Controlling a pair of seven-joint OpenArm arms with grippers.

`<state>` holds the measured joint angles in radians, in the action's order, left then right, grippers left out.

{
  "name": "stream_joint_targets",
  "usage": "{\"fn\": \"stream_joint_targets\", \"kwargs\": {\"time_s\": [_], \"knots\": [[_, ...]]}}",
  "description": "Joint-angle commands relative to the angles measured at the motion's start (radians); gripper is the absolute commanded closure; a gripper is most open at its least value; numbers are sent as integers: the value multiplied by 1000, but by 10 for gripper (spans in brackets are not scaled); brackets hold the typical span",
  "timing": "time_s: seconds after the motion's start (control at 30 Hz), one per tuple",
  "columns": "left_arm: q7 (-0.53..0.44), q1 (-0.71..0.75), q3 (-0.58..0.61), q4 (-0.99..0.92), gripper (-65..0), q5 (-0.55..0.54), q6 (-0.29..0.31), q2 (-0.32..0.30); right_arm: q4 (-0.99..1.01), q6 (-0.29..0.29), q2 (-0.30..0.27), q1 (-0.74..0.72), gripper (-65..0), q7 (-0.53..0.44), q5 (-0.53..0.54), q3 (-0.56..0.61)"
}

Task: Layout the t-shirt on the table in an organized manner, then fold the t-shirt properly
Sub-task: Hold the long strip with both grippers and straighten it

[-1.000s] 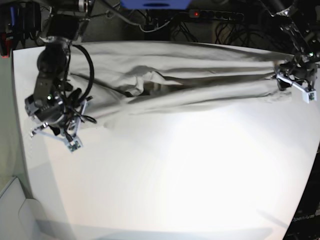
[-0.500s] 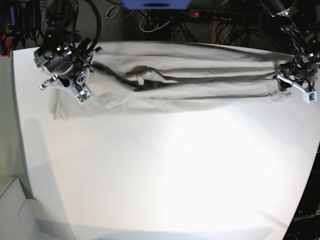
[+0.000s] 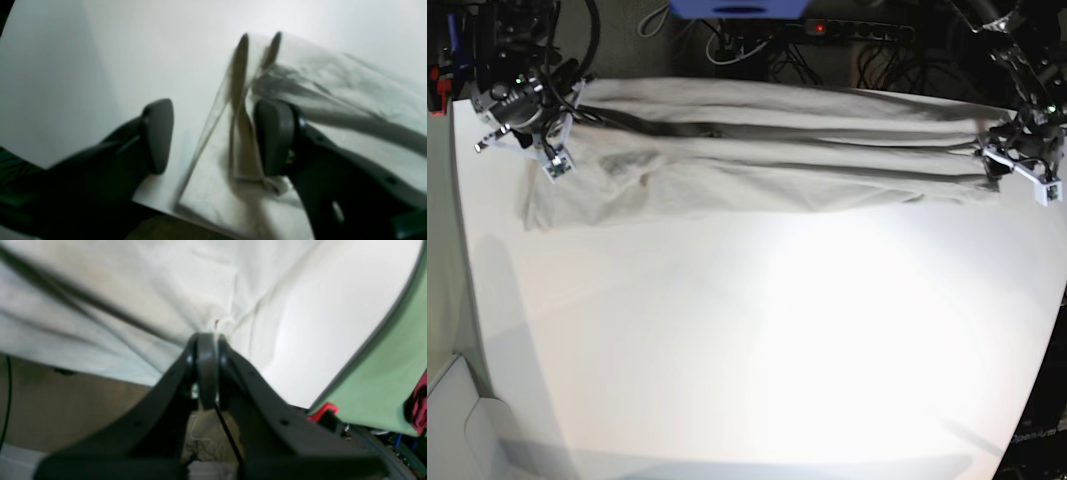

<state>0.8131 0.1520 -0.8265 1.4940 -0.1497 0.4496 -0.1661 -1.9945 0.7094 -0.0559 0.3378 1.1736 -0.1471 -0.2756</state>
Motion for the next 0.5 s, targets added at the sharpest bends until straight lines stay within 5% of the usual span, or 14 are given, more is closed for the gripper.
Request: {"fn": "stream_joint_targets", "kwargs": {"time_s": [0.0, 0.47], "knots": [[-16, -10, -1, 20, -385, -8, -2, -17, -18, -11, -9, 10, 0, -10, -4, -3], [-16, -13, -1, 20, -390, -14, -2, -11, 33, -11, 14, -12, -1, -11, -3, -1]]}}
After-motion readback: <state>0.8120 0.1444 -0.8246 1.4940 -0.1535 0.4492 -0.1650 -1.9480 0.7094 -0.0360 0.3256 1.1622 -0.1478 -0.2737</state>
